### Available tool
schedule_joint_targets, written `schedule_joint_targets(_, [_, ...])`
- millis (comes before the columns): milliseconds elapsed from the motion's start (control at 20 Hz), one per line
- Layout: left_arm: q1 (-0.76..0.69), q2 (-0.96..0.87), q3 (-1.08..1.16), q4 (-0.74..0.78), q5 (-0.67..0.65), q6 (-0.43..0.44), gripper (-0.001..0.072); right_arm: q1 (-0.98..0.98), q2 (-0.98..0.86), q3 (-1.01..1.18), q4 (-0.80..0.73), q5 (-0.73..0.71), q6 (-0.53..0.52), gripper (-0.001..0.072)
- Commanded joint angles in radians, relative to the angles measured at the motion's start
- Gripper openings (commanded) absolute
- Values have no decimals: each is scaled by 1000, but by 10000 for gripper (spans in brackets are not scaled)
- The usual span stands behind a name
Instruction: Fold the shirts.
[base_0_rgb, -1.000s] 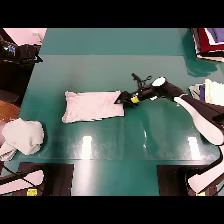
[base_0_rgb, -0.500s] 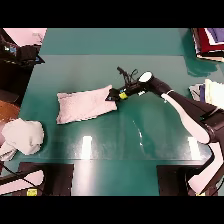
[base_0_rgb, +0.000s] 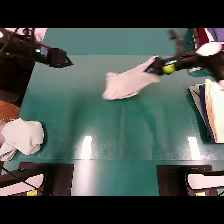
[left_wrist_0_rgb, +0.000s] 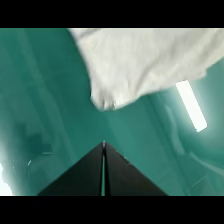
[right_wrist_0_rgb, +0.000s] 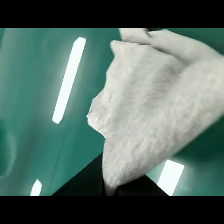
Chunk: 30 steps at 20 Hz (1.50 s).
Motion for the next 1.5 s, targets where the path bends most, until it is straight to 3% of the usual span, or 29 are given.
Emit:
schedule_joint_targets(0, [-103,0,0,1,82,-1,20,-252,99,2,-113,-2,13,12])
schedule_joint_targets(200, [-160,0,0,1,86,-1,20,-501,88,2,-110,-126,-6,12])
schedule_joint_targets(400, [-169,0,0,4,85,-10,20,-624,30,22,-109,-194,-11,12])
schedule_joint_targets(1000, [-169,0,0,7,78,-8,20,-695,-35,473,-120,44,-18,11])
schedule_joint_targets(1450, [-169,0,0,7,37,-7,21,-847,192,205,-122,110,-39,11])
